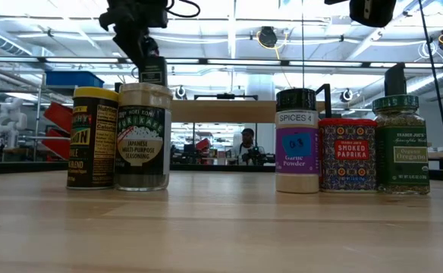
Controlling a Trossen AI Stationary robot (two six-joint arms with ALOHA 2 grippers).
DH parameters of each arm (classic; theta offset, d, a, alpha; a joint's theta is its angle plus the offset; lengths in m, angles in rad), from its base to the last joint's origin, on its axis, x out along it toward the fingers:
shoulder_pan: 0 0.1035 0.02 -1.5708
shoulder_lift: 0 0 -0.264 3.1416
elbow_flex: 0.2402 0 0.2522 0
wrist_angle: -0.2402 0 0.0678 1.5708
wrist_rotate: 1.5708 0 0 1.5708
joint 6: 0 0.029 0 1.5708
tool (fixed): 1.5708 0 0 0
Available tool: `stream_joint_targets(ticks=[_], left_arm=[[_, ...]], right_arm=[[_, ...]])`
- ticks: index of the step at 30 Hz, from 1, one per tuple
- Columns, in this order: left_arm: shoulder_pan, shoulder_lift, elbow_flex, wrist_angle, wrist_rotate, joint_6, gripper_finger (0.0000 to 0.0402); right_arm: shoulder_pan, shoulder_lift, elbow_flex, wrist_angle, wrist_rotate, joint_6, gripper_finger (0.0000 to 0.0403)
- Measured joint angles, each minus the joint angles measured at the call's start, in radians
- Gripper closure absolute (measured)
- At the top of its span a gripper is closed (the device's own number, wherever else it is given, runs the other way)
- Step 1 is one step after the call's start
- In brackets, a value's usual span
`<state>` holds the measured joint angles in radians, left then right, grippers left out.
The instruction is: Shelf spices
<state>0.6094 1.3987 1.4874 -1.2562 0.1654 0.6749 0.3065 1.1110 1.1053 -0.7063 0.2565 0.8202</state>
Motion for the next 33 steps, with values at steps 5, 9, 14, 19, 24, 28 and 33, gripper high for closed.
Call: stream_joint_targets(ticks=[5,9,14,19,24,28,33], left_arm=[[0.000,0.005,0.000,-0.005,0.007,0.039,0.0242],[0.000,0.034,0.001,-0.009,0.011,0.045,0.0242],[-0.001,0.073,0.002,-0.006,0.016,0.045,0.0242],[-0.001,0.083,0.003,-0.004,0.018,0.039,0.0242],[-0.001,0.083,0.003,-0.003,0.016,0.038,0.0231],[-0.001,0.086,0.011,-0.013,0.011,0.037,0.0202],[-0.002,0.085,0.059,-0.011,-0.007,0.038,0.0174]], right_arm=[[0.000,0.000,0.000,0.000,0.000,-0.016,0.0389],[0.000,0.000,0.000,-0.001,0.000,-0.020,0.0389],[0.000,0.000,0.000,0.000,0.000,-0.017,0.0389],[0.000,0.000,0.000,0.000,0.000,0.003,0.0389],[0.000,0.000,0.000,0.000,0.000,0.005,0.0389],[0.000,0.000,0.000,-0.001,0.000,0.004,0.0389],[0.000,0.000,0.000,-0.001,0.000,-0.001,0.0389]])
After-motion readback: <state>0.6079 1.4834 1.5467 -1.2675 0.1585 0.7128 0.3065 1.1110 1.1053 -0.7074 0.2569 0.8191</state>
